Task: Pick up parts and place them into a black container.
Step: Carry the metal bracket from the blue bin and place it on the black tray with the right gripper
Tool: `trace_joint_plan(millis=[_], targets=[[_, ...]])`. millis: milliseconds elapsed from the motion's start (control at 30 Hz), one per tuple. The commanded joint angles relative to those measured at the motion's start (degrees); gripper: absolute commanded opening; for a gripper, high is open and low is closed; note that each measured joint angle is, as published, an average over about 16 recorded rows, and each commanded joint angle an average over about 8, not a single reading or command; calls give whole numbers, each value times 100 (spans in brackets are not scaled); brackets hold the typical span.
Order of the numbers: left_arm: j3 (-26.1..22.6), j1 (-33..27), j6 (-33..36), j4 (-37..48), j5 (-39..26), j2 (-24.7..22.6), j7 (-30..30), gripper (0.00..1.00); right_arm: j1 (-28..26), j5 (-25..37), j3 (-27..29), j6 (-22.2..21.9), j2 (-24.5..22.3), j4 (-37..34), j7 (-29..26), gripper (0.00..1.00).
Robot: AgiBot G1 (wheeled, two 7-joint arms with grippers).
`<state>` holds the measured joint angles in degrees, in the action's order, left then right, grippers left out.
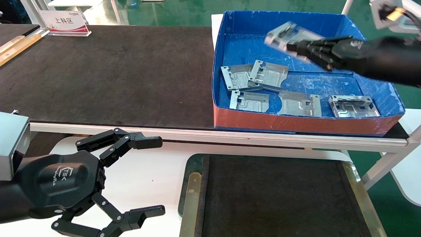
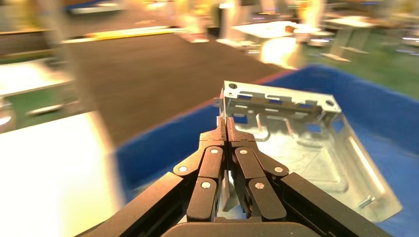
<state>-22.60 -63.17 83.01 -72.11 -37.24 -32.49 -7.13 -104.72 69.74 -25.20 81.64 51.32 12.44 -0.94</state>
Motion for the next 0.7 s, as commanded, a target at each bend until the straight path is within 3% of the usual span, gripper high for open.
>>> trace_joint_plan(millis=[33, 233, 500, 700], targets=[[0, 0, 0, 0, 0, 0, 0, 100, -36, 20, -19, 592, -140, 115, 0, 0], [0, 0, 0, 0, 0, 0, 0, 100, 249, -343, -269, 1018, -392, 1173, -613, 0], [0, 0, 0, 0, 0, 0, 0, 100, 1082, -1566, -858, 964, -1277, 3630, -1903, 0], [-1, 0, 0, 0, 0, 0, 0, 100, 1578, -2111, -1137, 865, -1761, 4764, -2359, 0]])
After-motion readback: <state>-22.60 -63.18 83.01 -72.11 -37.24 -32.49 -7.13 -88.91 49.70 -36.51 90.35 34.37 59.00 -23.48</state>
